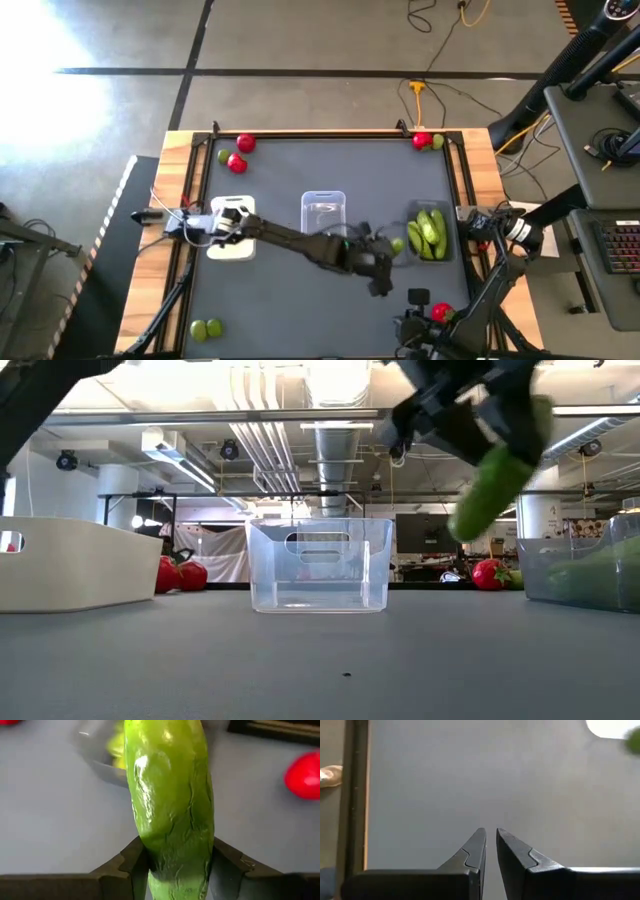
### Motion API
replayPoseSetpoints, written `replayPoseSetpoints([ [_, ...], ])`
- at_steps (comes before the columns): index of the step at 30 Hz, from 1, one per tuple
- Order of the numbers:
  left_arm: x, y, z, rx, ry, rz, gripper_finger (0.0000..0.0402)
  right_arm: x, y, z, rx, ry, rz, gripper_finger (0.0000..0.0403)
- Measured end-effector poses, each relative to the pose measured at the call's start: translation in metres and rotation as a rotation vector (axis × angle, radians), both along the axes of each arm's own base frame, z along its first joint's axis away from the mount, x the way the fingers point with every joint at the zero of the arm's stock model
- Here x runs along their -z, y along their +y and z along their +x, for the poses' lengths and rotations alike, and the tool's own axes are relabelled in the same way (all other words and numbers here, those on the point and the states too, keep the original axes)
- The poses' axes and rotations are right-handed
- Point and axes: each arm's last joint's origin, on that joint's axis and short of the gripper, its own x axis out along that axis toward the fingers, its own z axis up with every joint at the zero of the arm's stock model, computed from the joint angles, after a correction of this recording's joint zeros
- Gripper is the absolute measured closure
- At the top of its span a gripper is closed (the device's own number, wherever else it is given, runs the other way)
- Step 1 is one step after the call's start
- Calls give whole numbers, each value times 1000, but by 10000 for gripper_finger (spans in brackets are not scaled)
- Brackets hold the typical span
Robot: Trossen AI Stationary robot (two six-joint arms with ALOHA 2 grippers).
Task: Sort produce into baskets
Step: Put the green cucumber into the black bin
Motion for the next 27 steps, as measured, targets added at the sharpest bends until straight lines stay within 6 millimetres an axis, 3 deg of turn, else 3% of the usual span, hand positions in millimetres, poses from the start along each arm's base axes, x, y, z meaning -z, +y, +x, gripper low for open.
replayPoseSetpoints([
  [9,47,-58,-11,87,108,-73,261,2,8,-11,-17,-11,23,365],
  [17,66,-87,-20,130,66,-74,205,3,11,-3,-162,-14,-14,359],
  [23,78,-93,-27,138,91,-65,162,3,6,5,-161,-29,-43,292],
  [27,74,-106,-38,175,139,-11,154,5,0,12,-123,-115,-103,234],
])
